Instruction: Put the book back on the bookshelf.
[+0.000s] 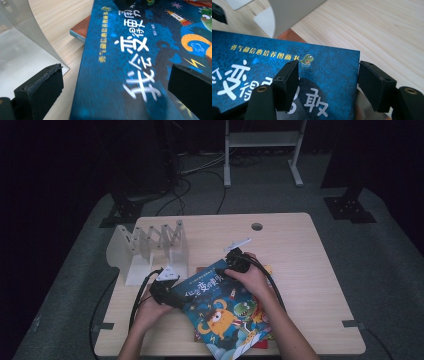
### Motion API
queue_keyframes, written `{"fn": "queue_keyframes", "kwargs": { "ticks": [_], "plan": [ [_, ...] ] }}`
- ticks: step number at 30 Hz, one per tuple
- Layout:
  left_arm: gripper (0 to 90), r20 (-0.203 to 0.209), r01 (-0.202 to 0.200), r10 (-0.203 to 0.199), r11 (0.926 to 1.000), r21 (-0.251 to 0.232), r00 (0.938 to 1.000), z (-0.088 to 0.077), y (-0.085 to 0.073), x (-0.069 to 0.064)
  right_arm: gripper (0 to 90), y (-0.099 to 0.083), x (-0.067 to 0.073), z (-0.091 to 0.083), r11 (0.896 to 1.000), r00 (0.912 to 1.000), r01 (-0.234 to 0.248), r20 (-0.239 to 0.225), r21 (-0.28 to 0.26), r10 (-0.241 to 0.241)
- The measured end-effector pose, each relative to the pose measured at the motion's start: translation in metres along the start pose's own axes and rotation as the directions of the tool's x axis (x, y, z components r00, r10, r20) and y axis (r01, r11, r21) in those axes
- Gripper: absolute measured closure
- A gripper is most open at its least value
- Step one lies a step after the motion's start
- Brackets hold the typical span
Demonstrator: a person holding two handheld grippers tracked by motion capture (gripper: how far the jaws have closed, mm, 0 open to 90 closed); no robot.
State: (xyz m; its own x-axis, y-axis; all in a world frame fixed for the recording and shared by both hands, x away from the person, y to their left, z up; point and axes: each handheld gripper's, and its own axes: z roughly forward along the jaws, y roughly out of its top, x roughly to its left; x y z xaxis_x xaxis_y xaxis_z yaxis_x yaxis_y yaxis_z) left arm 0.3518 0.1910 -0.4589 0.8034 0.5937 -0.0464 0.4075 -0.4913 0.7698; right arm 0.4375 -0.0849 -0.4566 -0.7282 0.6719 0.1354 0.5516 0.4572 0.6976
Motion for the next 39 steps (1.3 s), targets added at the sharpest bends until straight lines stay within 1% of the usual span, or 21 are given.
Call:
{"fn": "queue_keyframes", "kwargs": {
  "ticks": [2, 5, 6, 8, 12, 16, 17, 18, 20, 22, 23, 26, 27, 28, 30, 31, 34, 35, 37, 38, 39],
  "plan": [
    [0.0, 0.006, 0.004, -0.004, 1.0000, 0.008, 1.0000, 0.001, -0.001, 0.000, 32.5, 0.003, 0.006, 0.004, 1.000, 0.9998, 0.011, -0.018, -0.003, -0.011],
    [0.0, 0.016, 0.010, -0.010, 0.9999, 0.010, 0.9998, 0.002, -0.002, -0.001, 32.7, 0.003, 0.009, 0.005, 1.000, 0.9997, 0.016, -0.017, -0.007, -0.016],
    [0.0, 0.020, 0.012, -0.012, 0.9998, 0.013, 0.9997, 0.002, -0.002, -0.001, 34.5, 0.002, 0.009, 0.003, 1.000, 0.9997, 0.022, -0.011, -0.005, -0.022],
    [0.0, 0.028, 0.012, -0.012, 0.9997, 0.023, 0.9995, 0.002, -0.003, -0.002, 34.5, 0.001, 0.009, 0.001, 1.000, 0.9996, 0.024, -0.012, -0.006, -0.024],
    [0.0, 0.040, 0.017, -0.018, 0.9993, 0.033, 0.9990, 0.003, -0.005, -0.004, 34.5, -0.006, 0.007, -0.015, 0.999, 0.9995, 0.032, 0.006, -0.018, -0.032],
    [0.0, 0.047, 0.018, -0.020, 0.9991, 0.039, 0.9987, 0.003, -0.004, -0.006, 33.6, -0.019, 0.001, -0.038, 0.999, 0.9991, 0.036, 0.022, -0.029, -0.036],
    [0.0, 0.053, 0.023, -0.025, 0.9990, 0.038, 0.9983, 0.004, -0.005, -0.007, 33.4, -0.022, 0.001, -0.042, 0.999, 0.9992, 0.033, 0.024, -0.034, -0.032],
    [0.0, 0.051, 0.027, -0.028, 0.9990, 0.037, 0.9983, 0.004, -0.005, -0.007, 33.4, -0.022, 0.001, -0.042, 0.999, 0.9992, 0.033, 0.024, -0.034, -0.032],
    [0.0, 0.045, 0.029, -0.031, 0.9988, 0.040, 0.9985, 0.004, -0.004, -0.008, 33.3, -0.031, -0.002, -0.054, 0.998, 0.9989, 0.038, 0.028, -0.050, -0.037],
    [0.0, 0.044, 0.028, -0.030, 0.9986, 0.045, 0.9986, 0.003, -0.004, -0.008, 33.2, -0.035, -0.002, -0.058, 0.998, 0.9989, 0.037, 0.029, -0.052, -0.036],
    [0.0, 0.043, 0.030, -0.032, 0.9985, 0.045, 0.9986, 0.003, -0.004, -0.008, 33.3, -0.039, -0.002, -0.063, 0.998, 0.9991, 0.034, 0.028, -0.056, -0.032],
    [0.0, 0.044, 0.028, -0.030, 0.9984, 0.049, 0.9986, 0.002, -0.005, -0.008, 33.3, -0.054, -0.002, -0.076, 0.997, 0.9984, 0.047, 0.035, -0.060, -0.045],
    [0.0, 0.045, 0.028, -0.030, 0.9984, 0.049, 0.9985, 0.002, -0.005, -0.008, 33.3, -0.054, -0.002, -0.076, 0.997, 0.9984, 0.047, 0.035, -0.060, -0.045],
    [0.0, 0.045, 0.037, -0.039, 0.9983, 0.045, 0.9982, 0.002, -0.006, -0.008, 33.2, -0.063, -0.001, -0.085, 0.997, 0.9985, 0.041, 0.039, -0.062, -0.039],
    [0.0, 0.047, 0.040, -0.042, 0.9982, 0.045, 0.9980, 0.002, -0.006, -0.007, 33.0, -0.071, -0.001, -0.093, 0.996, 0.9983, 0.044, 0.041, -0.073, -0.041],
    [0.0, 0.048, 0.047, -0.049, 0.9980, 0.042, 0.9977, 0.003, -0.007, -0.007, 33.0, -0.071, -0.001, -0.093, 0.996, 0.9983, 0.044, 0.041, -0.073, -0.041],
    [0.0, 0.047, 0.051, -0.053, 0.9978, 0.043, 0.9975, 0.003, -0.007, -0.008, 32.9, -0.085, 0.000, -0.104, 0.996, 0.9984, 0.037, 0.046, -0.083, -0.033],
    [0.0, 0.047, 0.050, -0.053, 0.9978, 0.043, 0.9975, 0.003, -0.007, -0.007, 32.8, -0.095, 0.000, -0.112, 0.996, 0.9987, 0.025, 0.046, -0.086, -0.022],
    [0.0, 0.048, 0.050, -0.052, 0.9977, 0.045, 0.9975, 0.003, -0.006, -0.007, 32.7, -0.105, -0.001, -0.118, 0.996, 0.9984, 0.027, 0.051, -0.081, -0.023],
    [0.0, 0.048, 0.050, -0.052, 0.9977, 0.047, 0.9975, 0.003, -0.006, -0.007, 32.7, -0.105, -0.001, -0.118, 0.996, 0.9984, 0.027, 0.051, -0.081, -0.023],
    [0.0, 0.048, 0.047, -0.049, 0.9977, 0.050, 0.9977, 0.002, -0.006, -0.007, 32.6, -0.113, -0.002, -0.124, 0.997, 0.9985, 0.024, 0.051, -0.070, -0.021]
  ]
}}
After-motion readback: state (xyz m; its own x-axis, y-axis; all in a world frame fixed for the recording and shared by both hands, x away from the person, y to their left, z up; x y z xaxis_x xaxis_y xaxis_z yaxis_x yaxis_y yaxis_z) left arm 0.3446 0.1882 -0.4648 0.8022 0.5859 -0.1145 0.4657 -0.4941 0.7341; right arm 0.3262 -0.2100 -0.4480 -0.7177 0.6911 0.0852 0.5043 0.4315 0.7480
